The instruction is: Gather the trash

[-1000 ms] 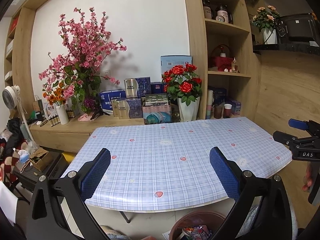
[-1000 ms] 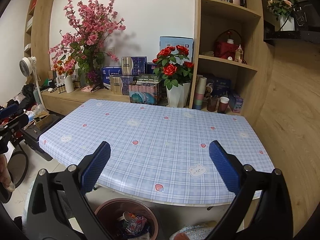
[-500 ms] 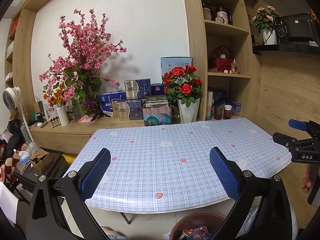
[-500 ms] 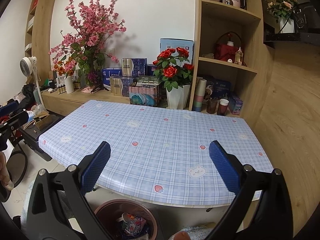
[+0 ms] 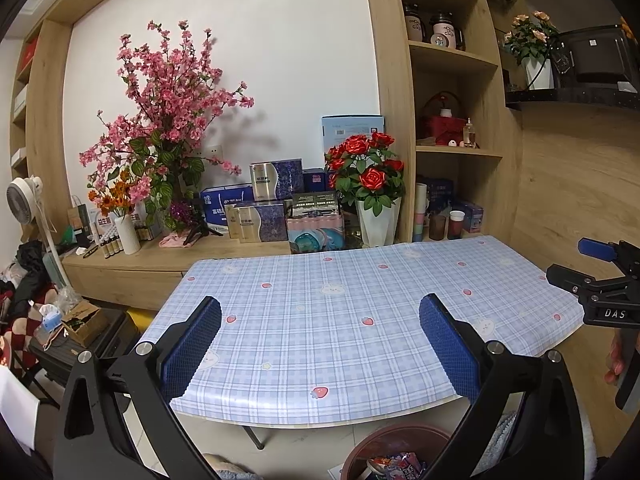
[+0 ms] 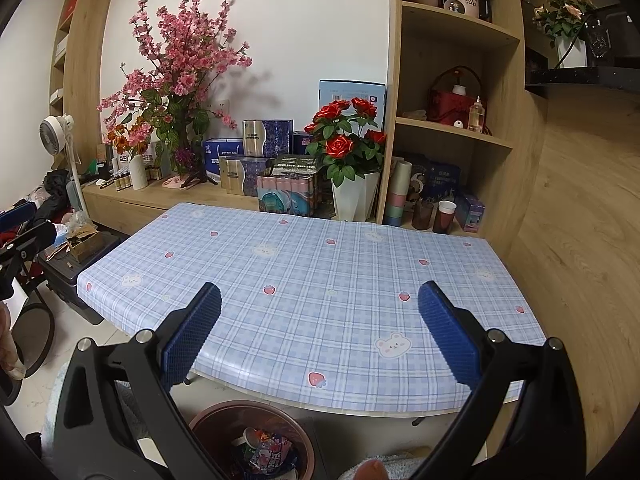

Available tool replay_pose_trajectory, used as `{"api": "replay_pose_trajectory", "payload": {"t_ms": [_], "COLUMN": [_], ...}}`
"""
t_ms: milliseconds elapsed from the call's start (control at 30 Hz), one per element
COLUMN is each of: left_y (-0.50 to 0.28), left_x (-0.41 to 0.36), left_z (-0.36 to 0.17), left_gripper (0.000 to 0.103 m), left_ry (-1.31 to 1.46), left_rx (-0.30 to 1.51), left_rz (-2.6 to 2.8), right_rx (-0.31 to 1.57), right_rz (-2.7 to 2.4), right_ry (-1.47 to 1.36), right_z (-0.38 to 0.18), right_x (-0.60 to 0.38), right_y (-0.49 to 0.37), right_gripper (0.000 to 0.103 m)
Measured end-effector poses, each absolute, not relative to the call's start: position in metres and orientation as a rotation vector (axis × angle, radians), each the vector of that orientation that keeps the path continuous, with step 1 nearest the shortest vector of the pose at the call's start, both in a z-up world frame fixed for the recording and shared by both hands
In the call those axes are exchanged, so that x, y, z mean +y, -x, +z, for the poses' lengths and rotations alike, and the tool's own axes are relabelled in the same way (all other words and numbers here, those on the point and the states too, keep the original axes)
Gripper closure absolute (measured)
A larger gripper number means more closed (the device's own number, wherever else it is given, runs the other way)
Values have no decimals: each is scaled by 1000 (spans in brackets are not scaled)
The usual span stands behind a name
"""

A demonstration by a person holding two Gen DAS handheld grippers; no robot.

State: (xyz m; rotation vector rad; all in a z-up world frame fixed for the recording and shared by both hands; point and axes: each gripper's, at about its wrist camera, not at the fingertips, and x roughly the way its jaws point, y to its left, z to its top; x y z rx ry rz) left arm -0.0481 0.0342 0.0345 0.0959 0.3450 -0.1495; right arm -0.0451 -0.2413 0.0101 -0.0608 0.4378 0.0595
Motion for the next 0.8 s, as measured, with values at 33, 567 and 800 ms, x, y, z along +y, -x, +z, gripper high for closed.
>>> {"api": "replay_pose_trajectory", "payload": {"t_ms": [33,567,800], "left_y": [48,52,51], "left_x": [35,37,37], "left_z": [34,39,39], "left_gripper": [6,6,6], "left_ry": [-97,-100,-97], "left_rx": [345,335,344], "left_rz": [-150,-157,-152], "right_rx": [437,435,437], "right_rz": [59,59,59], "right_ry": [60,60,60], "right_z": [10,11,11], "right_x": [-242,-242,-242], "right_y": [45,45,45], "right_gripper": [6,6,6]}}
